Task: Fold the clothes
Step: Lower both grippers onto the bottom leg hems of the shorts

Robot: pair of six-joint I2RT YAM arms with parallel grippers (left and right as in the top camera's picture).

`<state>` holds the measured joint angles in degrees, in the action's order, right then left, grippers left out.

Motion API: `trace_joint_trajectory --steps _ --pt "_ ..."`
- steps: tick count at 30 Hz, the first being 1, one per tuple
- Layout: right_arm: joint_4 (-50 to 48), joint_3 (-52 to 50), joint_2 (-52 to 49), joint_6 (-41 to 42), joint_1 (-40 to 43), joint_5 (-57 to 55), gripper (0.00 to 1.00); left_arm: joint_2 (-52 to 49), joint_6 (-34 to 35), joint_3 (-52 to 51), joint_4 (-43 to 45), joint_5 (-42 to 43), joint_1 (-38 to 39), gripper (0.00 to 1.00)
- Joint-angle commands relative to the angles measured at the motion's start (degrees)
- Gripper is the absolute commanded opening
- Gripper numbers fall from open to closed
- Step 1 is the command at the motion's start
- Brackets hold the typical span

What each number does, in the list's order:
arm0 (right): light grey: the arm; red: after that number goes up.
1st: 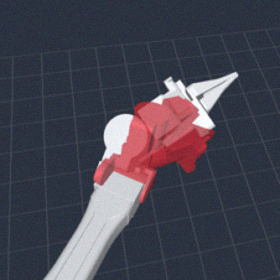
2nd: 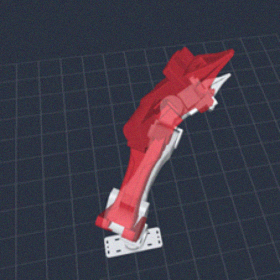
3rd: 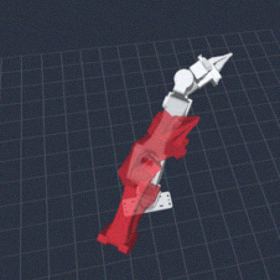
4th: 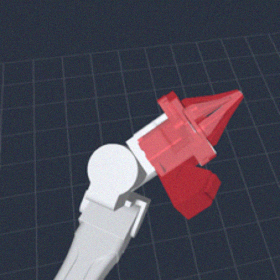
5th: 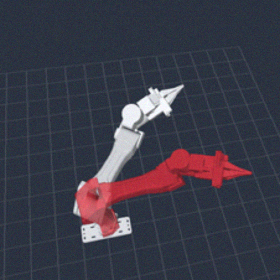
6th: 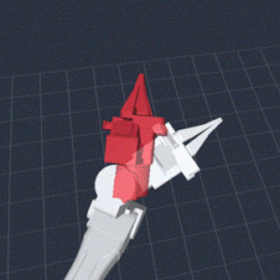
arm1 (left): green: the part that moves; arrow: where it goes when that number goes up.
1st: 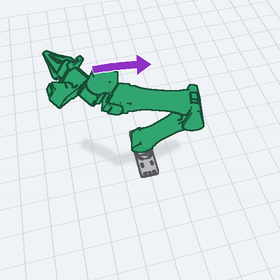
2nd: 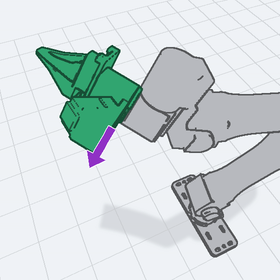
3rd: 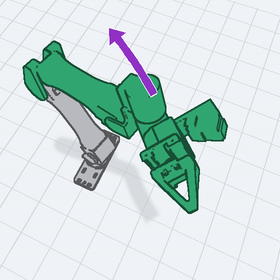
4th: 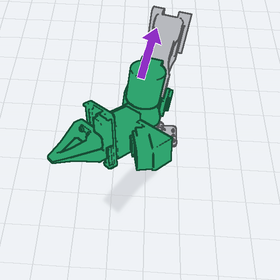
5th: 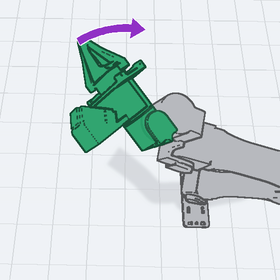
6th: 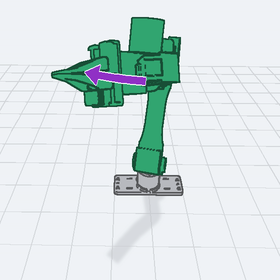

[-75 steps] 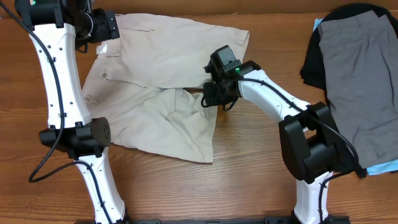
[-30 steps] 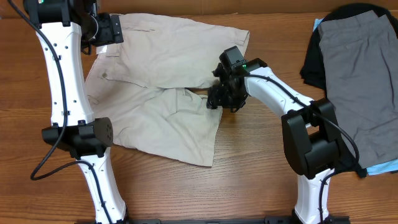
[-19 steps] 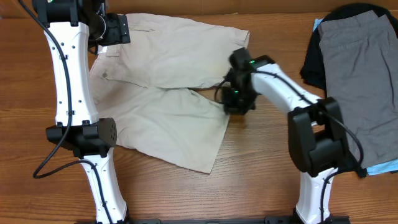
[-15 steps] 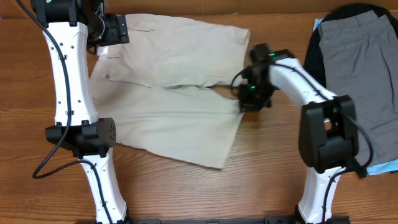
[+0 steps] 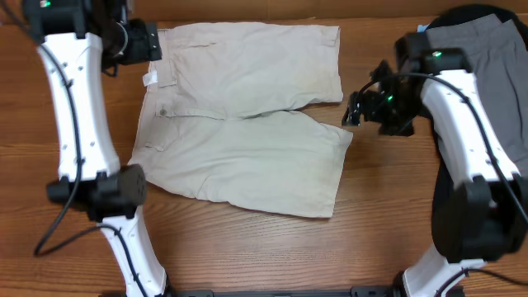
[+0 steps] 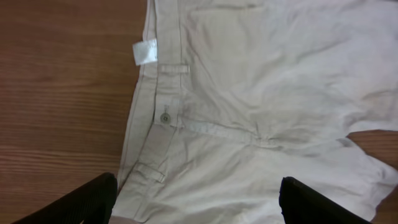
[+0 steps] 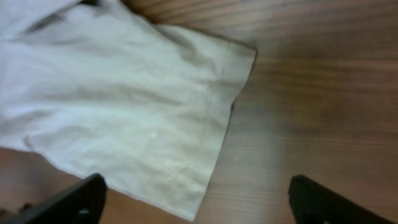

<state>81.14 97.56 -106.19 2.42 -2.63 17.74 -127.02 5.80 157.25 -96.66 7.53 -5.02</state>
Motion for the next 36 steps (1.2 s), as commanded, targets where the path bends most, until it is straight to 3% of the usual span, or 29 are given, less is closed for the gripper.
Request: trace_joint_trajectory --steps 1,5,8,14,17,21,24,29,36 --pt "5.20 8.44 9.20 -0.52 -0.63 0.31 1.00 13.68 0.83 0.50 -0.15 0.83 0.24 0.86" --pt "8.74 10.29 17.62 0.87 -1.86 0.31 1.00 20.41 4.52 -4.13 -0.15 -0.44 2.40 0.90" --pt "13.14 9.97 23.61 2.29 -2.14 -0.15 1.00 25.55 8.76 -15.30 -0.15 -4.94 5.77 0.93" --pt "15.80 7.17 29.11 4.04 -2.36 -0.13 1.00 32.24 24.68 -38.03 -0.13 -12.74 5.90 0.94" --pt "13.27 1.18 30.36 5.25 -2.97 0.13 1.00 33.88 35.65 -47.36 1.05 -14.40 3.76 0.91" --pt "1.90 -13.49 30.21 4.63 -4.13 14.82 1.00 34.34 37.18 -60.61 12.70 -14.56 2.36 0.91" --pt "-5.27 -21.68 30.16 4.79 -4.11 15.54 0.98 34.34 39.93 -68.59 19.30 -14.84 2.14 0.90" --pt "-9.33 -32.63 29.79 16.04 -4.50 2.21 1.00 34.34 49.13 -83.10 27.19 -15.85 -0.20 0.88" --pt "-13.31 -38.32 29.79 32.50 -13.94 -10.19 0.97 34.32 49.57 -92.37 39.87 -16.57 -1.44 0.88"
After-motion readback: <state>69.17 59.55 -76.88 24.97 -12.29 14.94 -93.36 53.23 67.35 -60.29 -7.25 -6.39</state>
